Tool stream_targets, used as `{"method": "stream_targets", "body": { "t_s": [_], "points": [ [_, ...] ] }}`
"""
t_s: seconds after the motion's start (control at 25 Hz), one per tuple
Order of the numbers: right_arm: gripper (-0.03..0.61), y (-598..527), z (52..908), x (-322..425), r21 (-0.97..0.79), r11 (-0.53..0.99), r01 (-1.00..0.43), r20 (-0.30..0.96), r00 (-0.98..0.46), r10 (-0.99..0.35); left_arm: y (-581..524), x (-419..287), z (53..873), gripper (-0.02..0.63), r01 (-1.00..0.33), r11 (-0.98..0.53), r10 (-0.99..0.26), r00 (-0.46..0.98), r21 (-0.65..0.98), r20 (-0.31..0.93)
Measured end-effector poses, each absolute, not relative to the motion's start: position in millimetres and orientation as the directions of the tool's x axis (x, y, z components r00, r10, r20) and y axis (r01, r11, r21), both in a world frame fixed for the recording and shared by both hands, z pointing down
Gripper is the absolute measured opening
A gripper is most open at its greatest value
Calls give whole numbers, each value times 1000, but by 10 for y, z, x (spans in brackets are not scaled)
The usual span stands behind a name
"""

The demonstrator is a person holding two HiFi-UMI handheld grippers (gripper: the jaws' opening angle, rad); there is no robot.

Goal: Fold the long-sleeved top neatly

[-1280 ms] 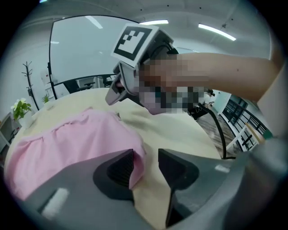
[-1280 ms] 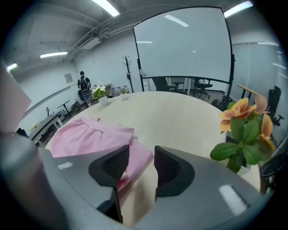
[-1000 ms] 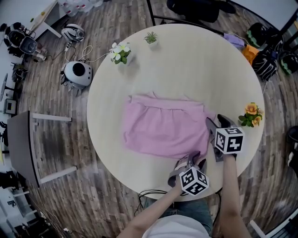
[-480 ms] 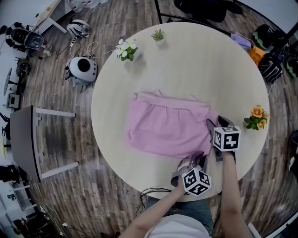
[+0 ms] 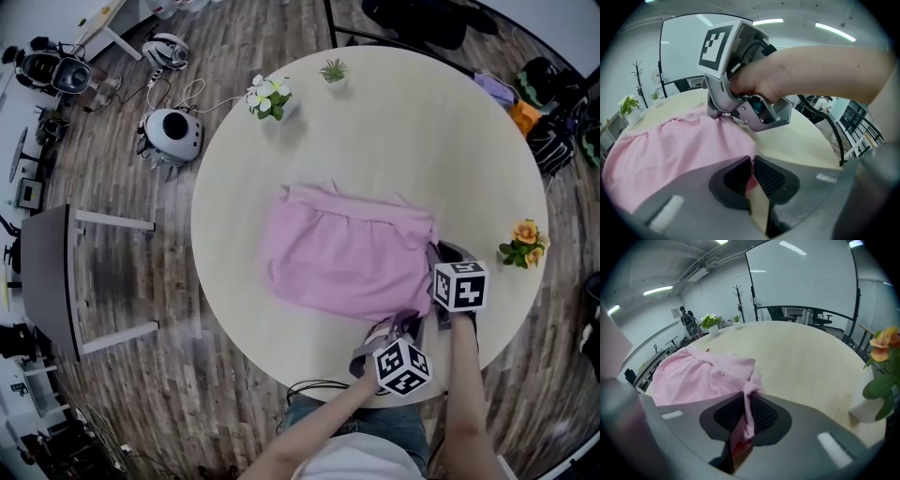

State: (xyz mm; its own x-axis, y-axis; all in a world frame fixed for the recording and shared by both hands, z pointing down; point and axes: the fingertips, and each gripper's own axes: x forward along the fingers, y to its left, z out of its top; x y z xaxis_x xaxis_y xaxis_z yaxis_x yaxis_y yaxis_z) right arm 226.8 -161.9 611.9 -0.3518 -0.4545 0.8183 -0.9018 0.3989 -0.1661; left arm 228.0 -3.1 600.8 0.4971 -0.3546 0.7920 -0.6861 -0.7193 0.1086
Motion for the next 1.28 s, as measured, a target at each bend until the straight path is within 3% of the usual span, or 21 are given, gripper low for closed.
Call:
{"method": "stream_targets", "body": {
  "t_s": [0.64,1.28],
  "points": [
    [69,-1355,5613,2660,-191,187,-964,803,-263,-534,192,2262,5443,31,-573,-773,-268,685,272,677],
    [67,-1700,4617,1467,-250,241,-938,723,-347,-598,-271,792,4520,31,-713,-634,-538,684,298,493]
  ]
}}
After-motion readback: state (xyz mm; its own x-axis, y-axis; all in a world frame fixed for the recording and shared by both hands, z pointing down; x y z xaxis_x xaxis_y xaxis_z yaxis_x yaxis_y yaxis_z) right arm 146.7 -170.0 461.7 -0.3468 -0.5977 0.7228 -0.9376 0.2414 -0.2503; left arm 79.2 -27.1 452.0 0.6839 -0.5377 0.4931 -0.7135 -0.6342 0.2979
